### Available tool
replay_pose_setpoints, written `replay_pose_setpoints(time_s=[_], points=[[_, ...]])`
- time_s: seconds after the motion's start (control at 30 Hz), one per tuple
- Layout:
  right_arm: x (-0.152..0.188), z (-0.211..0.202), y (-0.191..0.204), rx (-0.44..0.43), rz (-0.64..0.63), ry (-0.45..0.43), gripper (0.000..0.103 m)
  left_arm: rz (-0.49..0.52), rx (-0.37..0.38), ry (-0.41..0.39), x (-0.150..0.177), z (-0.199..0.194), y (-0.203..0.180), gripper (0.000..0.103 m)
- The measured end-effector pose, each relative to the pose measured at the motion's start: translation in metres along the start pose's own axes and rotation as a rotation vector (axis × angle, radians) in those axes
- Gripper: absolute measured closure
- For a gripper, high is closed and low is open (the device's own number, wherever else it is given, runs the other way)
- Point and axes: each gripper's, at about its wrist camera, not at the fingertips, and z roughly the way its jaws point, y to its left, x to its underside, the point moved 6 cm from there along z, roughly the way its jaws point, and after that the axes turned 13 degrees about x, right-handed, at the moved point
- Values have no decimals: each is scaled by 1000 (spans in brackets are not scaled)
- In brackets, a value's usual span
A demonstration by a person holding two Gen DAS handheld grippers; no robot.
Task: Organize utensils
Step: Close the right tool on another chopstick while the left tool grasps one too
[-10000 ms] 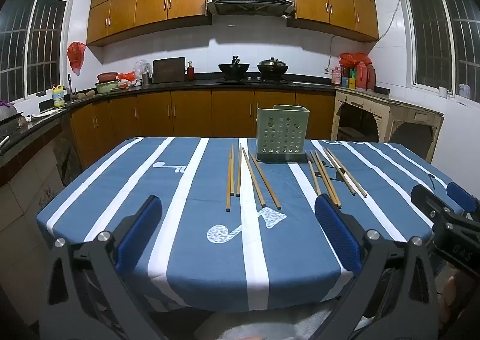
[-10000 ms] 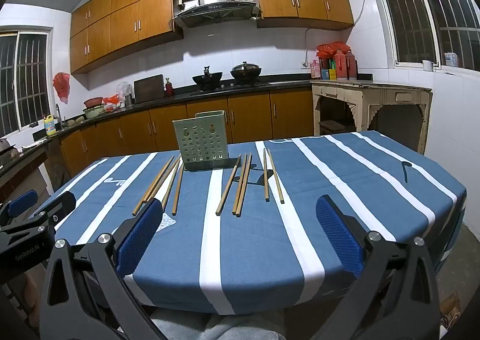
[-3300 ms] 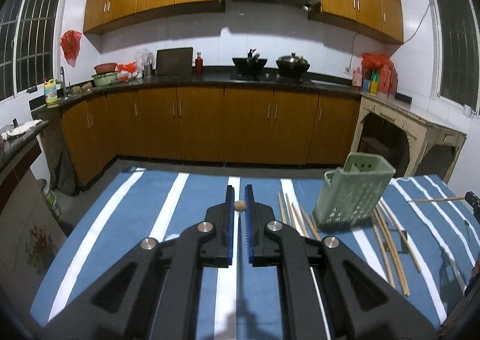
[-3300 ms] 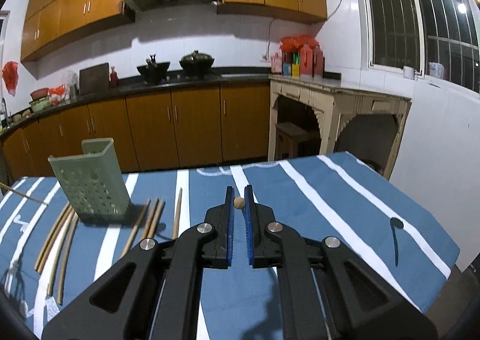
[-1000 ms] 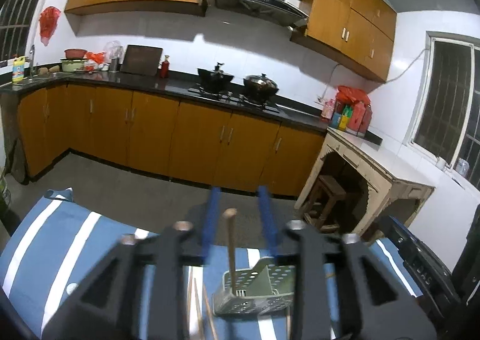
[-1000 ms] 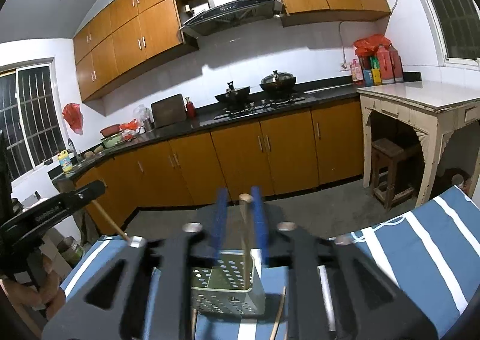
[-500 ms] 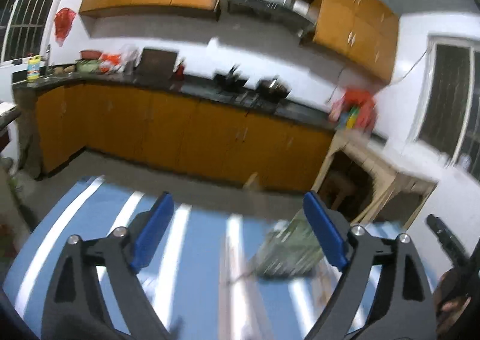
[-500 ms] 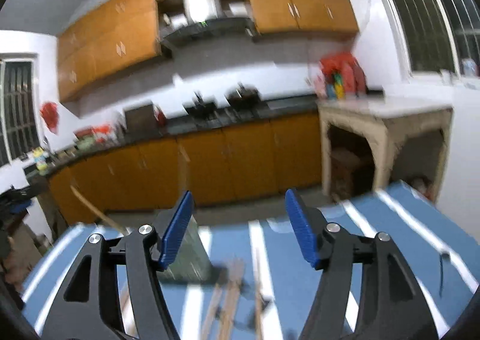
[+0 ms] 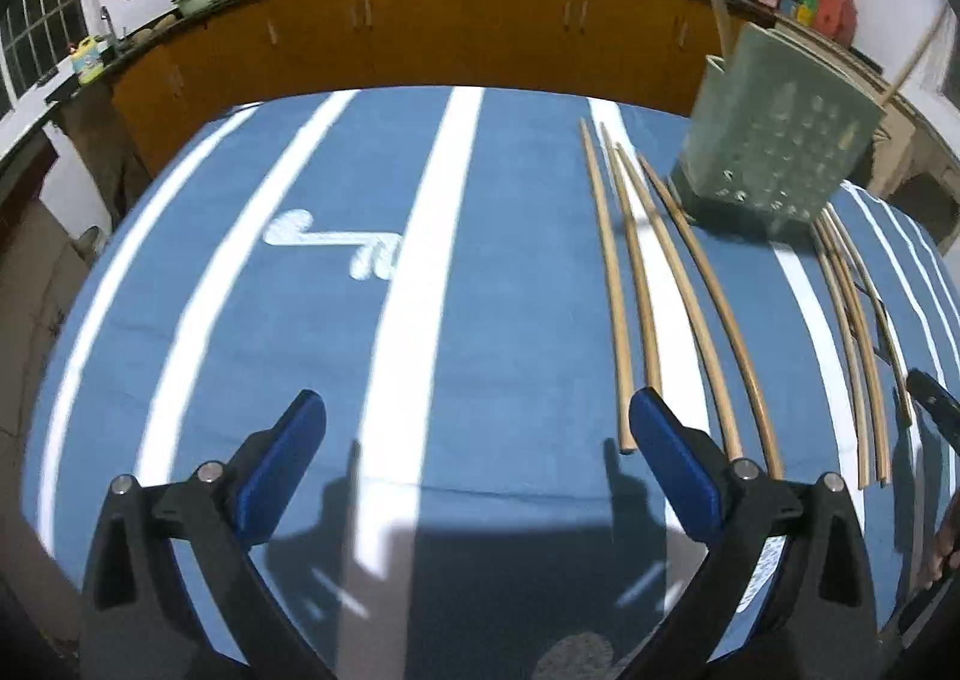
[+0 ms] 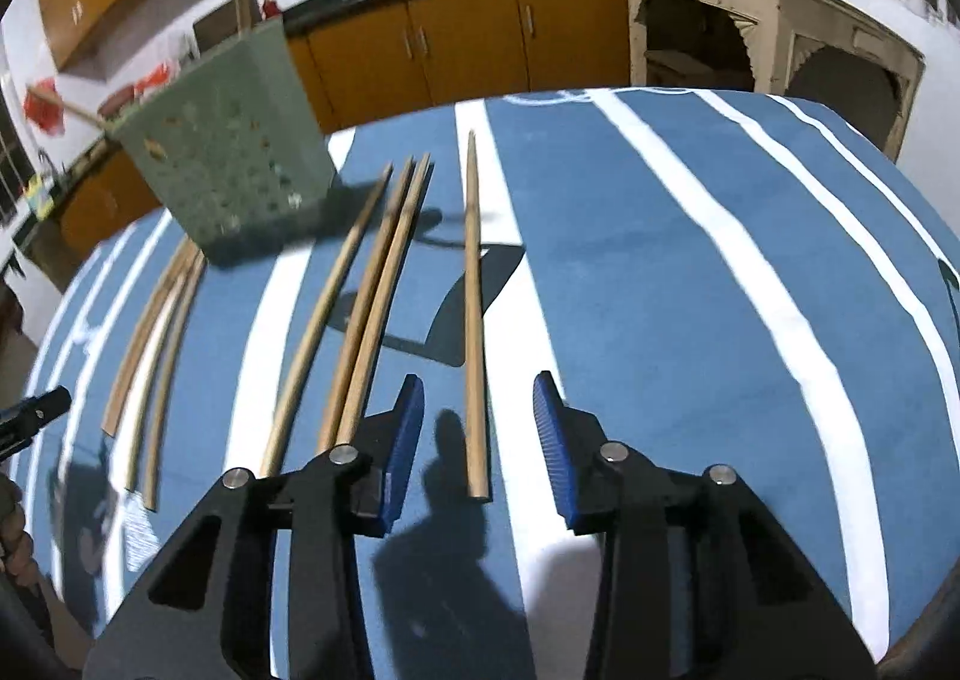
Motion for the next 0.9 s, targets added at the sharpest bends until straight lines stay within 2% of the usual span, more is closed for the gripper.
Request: replay_pose_setpoints(time_s=[0.17,0.3,0.4,0.47,0.53,0.6,0.9], points=[[4,6,-2,32,-13,-7,77,-53,103,-21,0,9,-1,4],[7,5,-4,35,-6,-14,79,27,62,1,4,14,-13,4],[6,5,-4,42,-8,-16,79,41,71,9,4,18,-21,4],[6,6,-3,42,-5,-16,81,44,79,-3,2,17,-22,10],[6,6,-3,39,-2,-15,81,41,89,3,-1,21,-22,29],[6,6,-4,38,-1,-15,81,44,96,24,-1,27,-21,40],[5,6,-3,49,-11,-16,81,114,122,9,-3,29,-38,46]])
